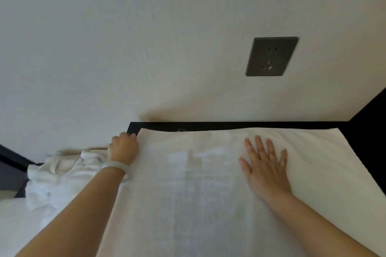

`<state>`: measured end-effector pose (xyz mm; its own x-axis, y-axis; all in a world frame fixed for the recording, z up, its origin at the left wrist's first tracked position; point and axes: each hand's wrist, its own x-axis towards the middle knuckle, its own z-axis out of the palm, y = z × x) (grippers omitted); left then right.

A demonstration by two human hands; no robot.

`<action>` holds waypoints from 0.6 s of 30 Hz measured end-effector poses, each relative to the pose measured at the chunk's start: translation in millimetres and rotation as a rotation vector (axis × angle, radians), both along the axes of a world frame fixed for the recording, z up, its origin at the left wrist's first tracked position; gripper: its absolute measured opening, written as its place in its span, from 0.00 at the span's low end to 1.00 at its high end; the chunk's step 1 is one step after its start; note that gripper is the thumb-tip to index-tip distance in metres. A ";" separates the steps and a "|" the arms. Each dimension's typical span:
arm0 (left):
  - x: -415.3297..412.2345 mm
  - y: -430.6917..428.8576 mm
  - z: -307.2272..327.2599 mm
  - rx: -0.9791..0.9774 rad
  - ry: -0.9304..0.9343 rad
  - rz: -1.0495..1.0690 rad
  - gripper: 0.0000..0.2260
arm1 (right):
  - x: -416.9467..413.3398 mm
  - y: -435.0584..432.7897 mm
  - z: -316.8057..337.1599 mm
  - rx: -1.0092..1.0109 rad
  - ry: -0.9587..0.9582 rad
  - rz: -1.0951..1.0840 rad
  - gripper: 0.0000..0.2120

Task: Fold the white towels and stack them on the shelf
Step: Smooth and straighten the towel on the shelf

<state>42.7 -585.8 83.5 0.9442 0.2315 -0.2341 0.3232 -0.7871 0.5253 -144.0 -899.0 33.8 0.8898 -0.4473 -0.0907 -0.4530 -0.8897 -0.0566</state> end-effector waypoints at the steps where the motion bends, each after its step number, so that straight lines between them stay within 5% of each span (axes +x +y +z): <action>1: 5.9 5.2 1.2 -0.074 0.044 0.014 0.16 | 0.3 0.0 0.6 0.004 0.000 -0.001 0.31; 6: 11.3 22.9 14.8 -0.615 0.246 0.106 0.09 | 1.2 0.5 3.6 0.029 0.011 0.007 0.33; 8: 7.4 25.8 24.2 -0.687 0.326 0.069 0.10 | -0.7 -0.5 4.8 0.062 -0.020 0.008 0.34; 15: 1.3 13.5 28.4 -0.595 0.293 -0.001 0.10 | -0.4 0.2 8.9 0.073 -0.014 -0.010 0.36; 18: 6.8 13.9 18.9 -0.332 0.139 -0.082 0.11 | -0.3 -0.9 8.2 0.070 -0.013 -0.008 0.36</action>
<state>49.5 -571.9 102.5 0.9104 0.0466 -0.4111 0.3527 -0.6070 0.7122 -144.3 -899.9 41.9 0.8875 -0.4473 -0.1108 -0.4589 -0.8798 -0.1243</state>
